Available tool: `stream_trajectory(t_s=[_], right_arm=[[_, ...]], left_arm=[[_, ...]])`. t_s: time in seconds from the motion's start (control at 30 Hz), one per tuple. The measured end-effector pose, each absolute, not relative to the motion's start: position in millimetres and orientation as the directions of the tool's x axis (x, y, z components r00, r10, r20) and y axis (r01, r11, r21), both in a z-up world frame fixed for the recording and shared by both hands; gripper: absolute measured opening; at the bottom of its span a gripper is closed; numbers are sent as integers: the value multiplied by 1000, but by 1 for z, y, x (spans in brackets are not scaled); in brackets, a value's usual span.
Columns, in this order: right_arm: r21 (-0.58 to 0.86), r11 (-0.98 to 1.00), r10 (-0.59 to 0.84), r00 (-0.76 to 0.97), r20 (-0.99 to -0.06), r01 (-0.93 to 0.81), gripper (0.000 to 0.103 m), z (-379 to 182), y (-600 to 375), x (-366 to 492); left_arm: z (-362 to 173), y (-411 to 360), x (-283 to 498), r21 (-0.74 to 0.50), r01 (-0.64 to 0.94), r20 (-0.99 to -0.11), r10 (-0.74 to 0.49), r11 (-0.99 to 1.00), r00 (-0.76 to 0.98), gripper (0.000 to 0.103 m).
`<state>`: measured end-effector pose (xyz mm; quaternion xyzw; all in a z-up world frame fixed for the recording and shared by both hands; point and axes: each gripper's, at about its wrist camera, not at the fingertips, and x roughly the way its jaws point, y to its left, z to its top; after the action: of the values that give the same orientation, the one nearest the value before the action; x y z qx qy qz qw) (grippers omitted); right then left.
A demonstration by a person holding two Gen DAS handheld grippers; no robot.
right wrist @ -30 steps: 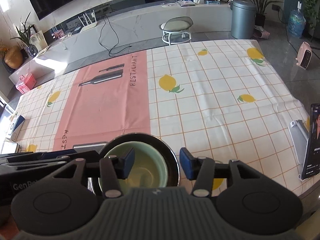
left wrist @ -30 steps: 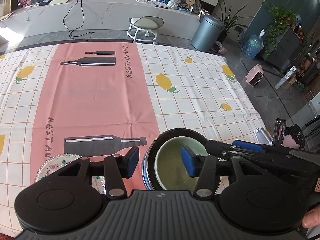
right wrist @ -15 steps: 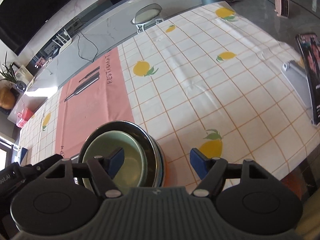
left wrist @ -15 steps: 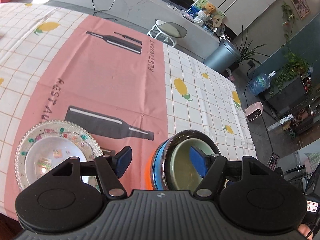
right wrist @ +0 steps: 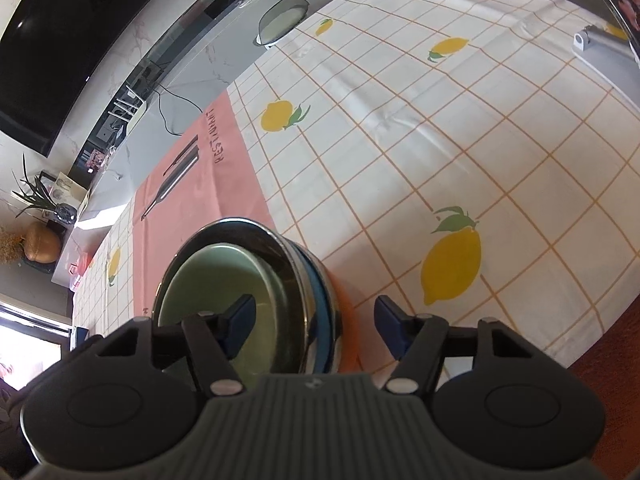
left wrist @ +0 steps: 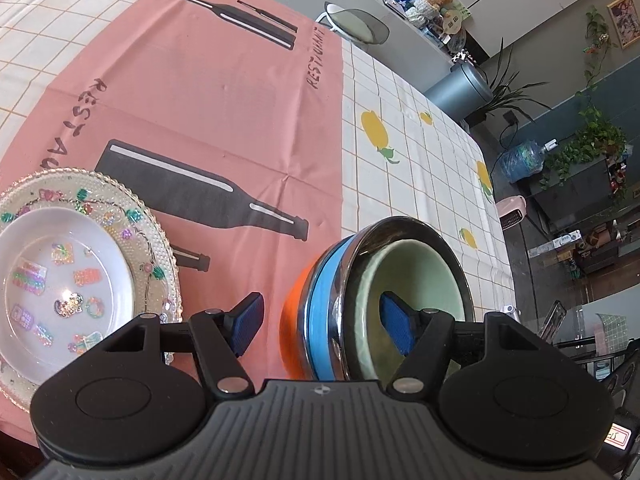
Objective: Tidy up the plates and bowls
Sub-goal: 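Lift the nested bowls with both grippers and lower them onto the sticker plate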
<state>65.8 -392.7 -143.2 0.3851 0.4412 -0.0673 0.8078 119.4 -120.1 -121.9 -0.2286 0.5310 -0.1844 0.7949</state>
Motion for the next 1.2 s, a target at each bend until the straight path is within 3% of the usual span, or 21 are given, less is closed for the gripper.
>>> stream_trajectory(t_s=[0.23, 0.37, 0.57, 1.2], right_arm=[[605, 651, 293, 584, -757, 458, 59, -160, -395, 71], [608, 649, 304, 577, -758, 457, 50, -163, -395, 72], [591, 665, 291, 571, -768, 456, 45, -162, -394, 73], [601, 682, 309, 581, -753, 417, 44, -148, -382, 72]], left_arm=[[-131, -124, 121, -565, 47, -771, -547, 824, 326, 68], [-133, -127, 122, -560, 51, -777, -546, 827, 312, 53], [-131, -133, 122, -536, 75, -789, -531, 841, 310, 51], [-110, -120, 113, -497, 99, -791, -498, 862, 355, 50]])
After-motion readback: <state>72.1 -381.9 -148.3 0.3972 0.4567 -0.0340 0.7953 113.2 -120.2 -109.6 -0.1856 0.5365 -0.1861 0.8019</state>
